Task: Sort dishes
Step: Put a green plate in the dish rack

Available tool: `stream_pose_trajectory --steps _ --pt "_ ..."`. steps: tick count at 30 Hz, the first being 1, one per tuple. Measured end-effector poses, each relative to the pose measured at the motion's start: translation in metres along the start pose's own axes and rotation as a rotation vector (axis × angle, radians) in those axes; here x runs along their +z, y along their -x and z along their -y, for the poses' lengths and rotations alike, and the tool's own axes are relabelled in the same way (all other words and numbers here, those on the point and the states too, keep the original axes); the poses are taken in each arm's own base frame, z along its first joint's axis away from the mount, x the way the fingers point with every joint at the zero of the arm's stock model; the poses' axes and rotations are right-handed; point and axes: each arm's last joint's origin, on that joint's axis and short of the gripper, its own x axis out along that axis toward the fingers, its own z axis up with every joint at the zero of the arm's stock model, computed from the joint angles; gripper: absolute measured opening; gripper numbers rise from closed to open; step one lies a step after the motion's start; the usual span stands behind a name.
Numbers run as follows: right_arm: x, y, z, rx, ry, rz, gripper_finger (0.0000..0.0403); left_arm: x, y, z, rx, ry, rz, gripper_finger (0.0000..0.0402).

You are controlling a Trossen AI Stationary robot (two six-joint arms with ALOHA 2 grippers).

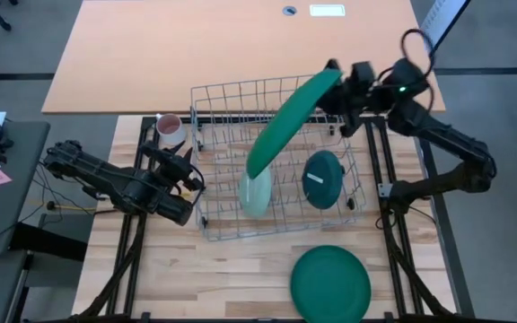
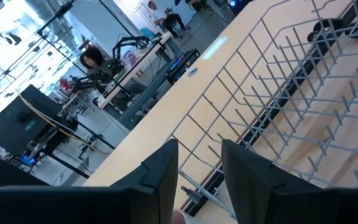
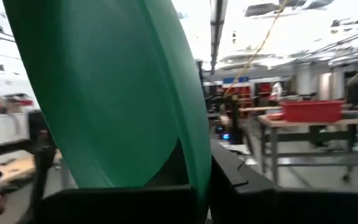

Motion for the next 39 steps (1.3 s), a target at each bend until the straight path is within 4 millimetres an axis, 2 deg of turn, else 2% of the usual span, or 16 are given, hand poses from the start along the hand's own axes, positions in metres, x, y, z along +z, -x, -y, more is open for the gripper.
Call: stream_pose_trajectory --steps 6,9,15,22,24,28,36,39 --pt "-0.02 -0.024 -0.001 0.051 -0.058 -0.012 0.0017 0.005 0.0 0.005 -0.02 -0.013 0.005 0.0115" --pt "-0.032 -0.03 0.006 0.002 -0.047 -0.052 0.0017 0.008 0.0 0.008 -0.027 -0.017 0.012 0.0115" --pt "-0.049 -0.027 0.028 -0.195 0.03 -0.173 0.0017 0.014 0.006 0.014 -0.06 -0.026 0.043 0.0115" --pt "-0.043 -0.019 0.04 -0.315 0.183 -0.168 0.0017 0.014 0.006 0.013 -0.038 -0.056 0.056 0.0115" --pt "-0.037 -0.017 0.042 -0.328 0.307 -0.139 0.0017 0.015 0.005 0.013 -0.021 -0.07 0.061 0.0115" --pt "-0.033 -0.017 0.045 -0.322 0.694 -0.154 0.0017 0.015 0.004 0.008 0.022 -0.066 0.08 0.0115" --pt "-0.056 -0.032 0.063 -0.233 1.539 -0.317 0.0017 0.01 -0.001 -0.011 0.07 -0.009 0.074 0.0115" --pt "-0.069 -0.041 0.074 -0.226 1.66 -0.336 0.0017 0.006 -0.001 -0.018 0.073 0.011 0.071 0.0115"
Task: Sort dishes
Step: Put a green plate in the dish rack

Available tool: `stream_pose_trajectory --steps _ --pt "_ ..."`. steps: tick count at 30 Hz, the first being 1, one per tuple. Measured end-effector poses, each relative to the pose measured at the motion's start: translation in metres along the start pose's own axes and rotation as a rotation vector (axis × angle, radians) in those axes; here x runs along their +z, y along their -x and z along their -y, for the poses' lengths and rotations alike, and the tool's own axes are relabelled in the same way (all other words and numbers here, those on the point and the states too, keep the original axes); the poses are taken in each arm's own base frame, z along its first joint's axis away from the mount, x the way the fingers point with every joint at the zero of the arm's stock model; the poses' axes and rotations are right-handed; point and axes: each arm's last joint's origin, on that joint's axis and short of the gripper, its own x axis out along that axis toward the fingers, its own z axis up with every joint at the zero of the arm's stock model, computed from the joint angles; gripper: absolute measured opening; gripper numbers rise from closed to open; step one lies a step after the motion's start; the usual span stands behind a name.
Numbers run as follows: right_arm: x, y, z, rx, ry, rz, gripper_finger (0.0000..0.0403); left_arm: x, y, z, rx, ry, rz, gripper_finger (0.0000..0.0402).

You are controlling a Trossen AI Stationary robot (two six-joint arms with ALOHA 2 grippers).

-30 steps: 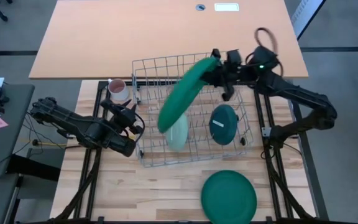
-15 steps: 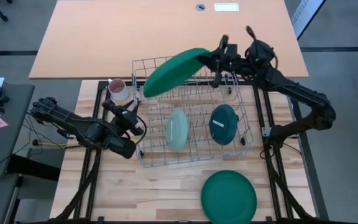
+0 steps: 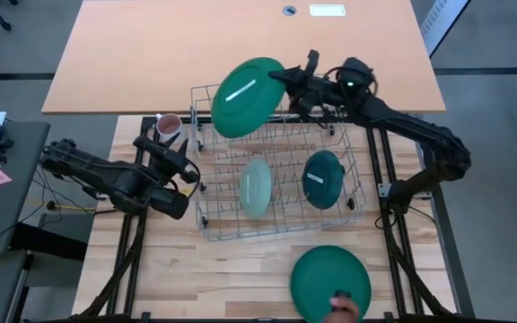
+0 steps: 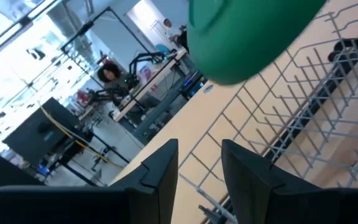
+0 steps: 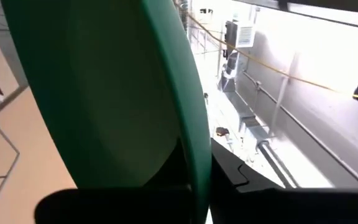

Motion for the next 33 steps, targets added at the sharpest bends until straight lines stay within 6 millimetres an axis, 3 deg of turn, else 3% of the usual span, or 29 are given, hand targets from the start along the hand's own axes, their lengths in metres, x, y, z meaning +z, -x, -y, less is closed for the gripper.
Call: stream_pose_trajectory --steps 10,14,18,27,33 --pt "-0.028 -0.029 -0.052 0.086 0.125 -0.025 0.0017 -0.004 0.0 -0.008 0.003 0.026 -0.001 0.0115" --pt "-0.039 -0.035 -0.064 0.118 0.17 -0.034 0.0017 -0.004 0.0 -0.008 0.006 0.022 0.0 0.0115" --pt "-0.044 -0.043 -0.065 0.149 0.159 0.011 0.0017 -0.004 -0.002 -0.009 0.018 0.018 -0.008 0.0115" --pt "-0.046 -0.062 -0.041 0.236 0.159 0.095 0.0017 -0.005 -0.014 -0.012 0.076 0.02 -0.047 0.0115" --pt "-0.054 -0.078 -0.049 0.257 0.165 0.124 0.0017 -0.005 -0.015 -0.012 0.082 0.017 -0.052 0.0115"
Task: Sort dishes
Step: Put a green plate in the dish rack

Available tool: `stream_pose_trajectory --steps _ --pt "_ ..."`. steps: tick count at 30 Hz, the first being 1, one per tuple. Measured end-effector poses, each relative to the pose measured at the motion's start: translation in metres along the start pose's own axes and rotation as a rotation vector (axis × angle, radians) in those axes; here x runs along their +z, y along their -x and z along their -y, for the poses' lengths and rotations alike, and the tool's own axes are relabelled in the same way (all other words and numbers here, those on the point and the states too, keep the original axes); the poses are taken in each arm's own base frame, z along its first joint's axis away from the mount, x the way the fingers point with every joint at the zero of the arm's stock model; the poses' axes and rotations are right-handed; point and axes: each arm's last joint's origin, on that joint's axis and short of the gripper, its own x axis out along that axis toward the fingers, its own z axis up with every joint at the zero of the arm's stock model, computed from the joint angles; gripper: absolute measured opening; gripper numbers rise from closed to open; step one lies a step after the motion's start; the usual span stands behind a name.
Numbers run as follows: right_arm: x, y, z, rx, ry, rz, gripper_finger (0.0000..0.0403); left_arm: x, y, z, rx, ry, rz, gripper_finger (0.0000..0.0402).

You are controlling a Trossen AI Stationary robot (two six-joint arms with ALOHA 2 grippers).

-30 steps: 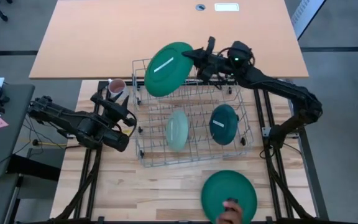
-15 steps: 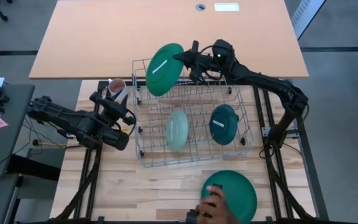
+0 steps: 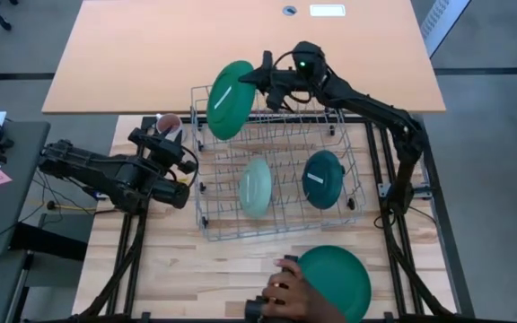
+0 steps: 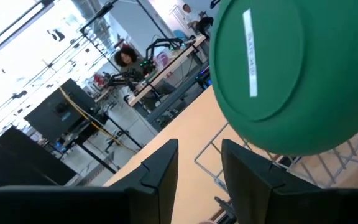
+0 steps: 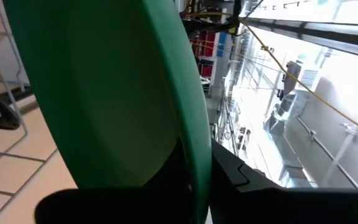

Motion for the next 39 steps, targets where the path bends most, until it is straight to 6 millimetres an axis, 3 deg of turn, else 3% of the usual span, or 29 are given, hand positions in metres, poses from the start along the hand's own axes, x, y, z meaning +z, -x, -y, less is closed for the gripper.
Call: stream_pose_trajectory --steps 9,16,33,39 --pt "-0.018 -0.023 -0.023 0.111 -0.004 0.0 0.0017 -0.001 0.0 -0.001 0.0 -0.044 -0.002 0.0115" --pt "-0.027 -0.026 -0.03 0.159 -0.018 -0.01 0.0017 -0.002 0.0 -0.002 -0.001 -0.056 -0.004 0.0115" --pt "-0.02 -0.027 -0.028 0.192 -0.024 0.014 0.0017 -0.002 0.0 -0.002 -0.001 -0.058 -0.004 0.0115" --pt "-0.016 -0.034 -0.036 0.214 -0.037 0.012 0.0017 -0.002 0.0 -0.002 -0.001 -0.057 -0.004 0.0115"
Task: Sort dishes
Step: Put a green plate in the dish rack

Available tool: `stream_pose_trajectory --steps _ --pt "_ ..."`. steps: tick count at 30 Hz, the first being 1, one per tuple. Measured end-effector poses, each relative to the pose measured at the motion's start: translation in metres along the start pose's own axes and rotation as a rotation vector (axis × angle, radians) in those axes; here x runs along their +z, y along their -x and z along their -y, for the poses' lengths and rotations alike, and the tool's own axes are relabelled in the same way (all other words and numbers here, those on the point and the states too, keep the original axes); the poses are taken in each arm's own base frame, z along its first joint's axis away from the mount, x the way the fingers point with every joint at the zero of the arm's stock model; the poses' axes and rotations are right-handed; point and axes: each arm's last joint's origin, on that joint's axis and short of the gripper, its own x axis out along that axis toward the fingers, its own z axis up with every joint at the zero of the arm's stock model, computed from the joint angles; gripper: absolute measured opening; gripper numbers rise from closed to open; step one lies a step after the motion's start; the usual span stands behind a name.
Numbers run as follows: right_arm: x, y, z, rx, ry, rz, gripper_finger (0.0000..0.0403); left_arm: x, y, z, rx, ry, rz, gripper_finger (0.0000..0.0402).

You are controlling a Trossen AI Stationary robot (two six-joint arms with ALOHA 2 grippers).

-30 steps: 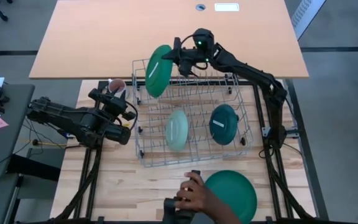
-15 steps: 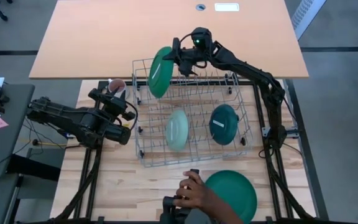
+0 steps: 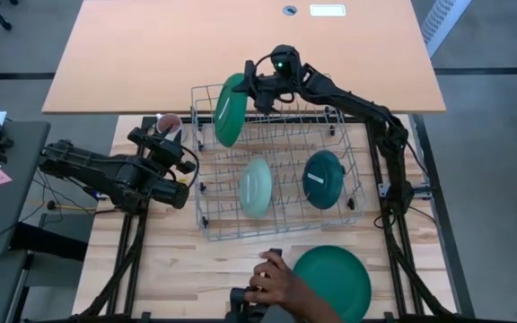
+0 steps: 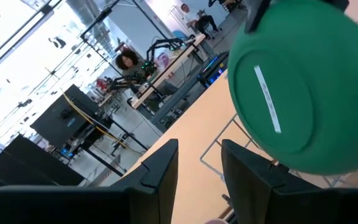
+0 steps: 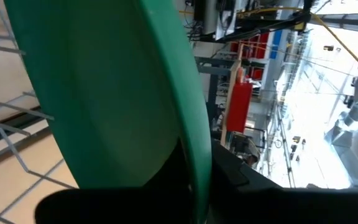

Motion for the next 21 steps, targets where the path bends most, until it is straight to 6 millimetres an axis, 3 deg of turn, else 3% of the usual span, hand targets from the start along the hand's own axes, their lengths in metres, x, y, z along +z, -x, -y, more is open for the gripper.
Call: stream_pose_trajectory --steps 8,15,21 --pt "0.005 -0.001 0.003 -0.015 -0.019 0.01 0.0017 0.0 0.0 0.0 0.0 -0.004 0.0 0.0115" --pt "-0.006 0.004 -0.001 0.004 -0.05 -0.007 0.0017 0.0 0.0 0.0 0.001 -0.005 0.001 0.0115" --pt "-0.004 0.003 -0.001 0.01 -0.05 0.0 0.0017 0.0 0.0 0.0 0.003 -0.006 0.003 0.0115"
